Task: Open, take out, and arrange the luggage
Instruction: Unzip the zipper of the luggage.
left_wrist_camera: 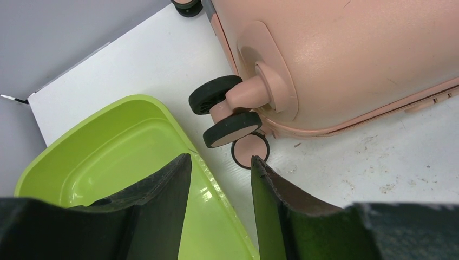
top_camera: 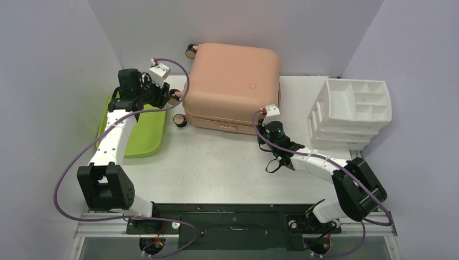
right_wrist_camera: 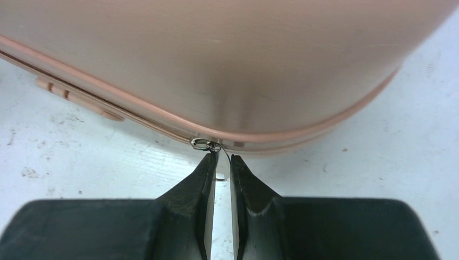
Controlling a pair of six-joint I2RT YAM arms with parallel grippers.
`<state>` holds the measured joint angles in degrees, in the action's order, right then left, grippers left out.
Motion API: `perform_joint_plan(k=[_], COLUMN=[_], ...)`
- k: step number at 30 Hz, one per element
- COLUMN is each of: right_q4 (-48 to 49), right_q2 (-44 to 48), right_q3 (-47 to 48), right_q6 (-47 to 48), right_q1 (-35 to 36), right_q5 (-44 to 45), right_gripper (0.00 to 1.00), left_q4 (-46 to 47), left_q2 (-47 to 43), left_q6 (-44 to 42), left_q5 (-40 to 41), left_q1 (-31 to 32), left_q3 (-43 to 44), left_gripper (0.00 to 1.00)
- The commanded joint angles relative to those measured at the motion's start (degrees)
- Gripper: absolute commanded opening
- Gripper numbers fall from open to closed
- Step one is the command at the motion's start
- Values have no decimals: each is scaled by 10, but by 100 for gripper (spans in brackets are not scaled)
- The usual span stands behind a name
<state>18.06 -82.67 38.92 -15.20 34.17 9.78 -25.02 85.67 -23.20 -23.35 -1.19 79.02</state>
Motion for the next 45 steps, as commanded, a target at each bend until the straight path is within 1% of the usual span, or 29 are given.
perform_joint_plan(k=[1,4,10,13,15,18,21,24,26,27,30,32,34,36,42,45], right_q4=[-21,-40,-90,-114,-121,-121,-116,-113,-113,-113,-110,-108,-109,-107,-109,-108], right_q2=[47,62,91,90,88,84,76,65,55,50,45,44,46,47,49,50], right_q3=[-6,-6,6,21,27,35,45,55,63,64,64,64,64,66,73,75], right_q6=[35,47,52,30,16,4,-4,-16,-26,-33,-40,-44,-47,-50,-54,-57], right_q1=[-41,-56,-108,-149,-168,-191,-204,-215,-220,-222,-228,-233,-238,-245,-256,-260], right_q5=[41,34,8,-19,-44,-59,-76,-90,-102,-113,-122,-122,-117,-118,-126,-130], right_gripper=[7,7,6,6,6,6,6,6,6,6,6,7,7,7,7,7], left_q4=[16,13,10,9,5,-7,-13,-24,-21,-18,2,26,56,89,121,125], left_q2=[-31,-37,-56,-61,-66,-80,-98,-117,-119,-118,-105,-96,-86,-79,-78,-74], left_q6=[-6,-7,-10,-11,-13,-38,-68,-106,-114,-114,-110,-100,-92,-83,-100,-116], left_q5=[-19,-24,-30,-39,-68,-105,-139,-149,-143,-134,-109,-61,5,89,150,143], left_q1=[3,6,7,7,7,34,74,119,150,167,192,206,214,212,200,184], left_q3=[-1,-1,-1,0,0,-6,-32,-59,-71,-74,-81,-83,-87,-94,-115,-118], left_gripper=[42,42,42,42,42,42,42,42,43,45,49,49,49,48,48,51])
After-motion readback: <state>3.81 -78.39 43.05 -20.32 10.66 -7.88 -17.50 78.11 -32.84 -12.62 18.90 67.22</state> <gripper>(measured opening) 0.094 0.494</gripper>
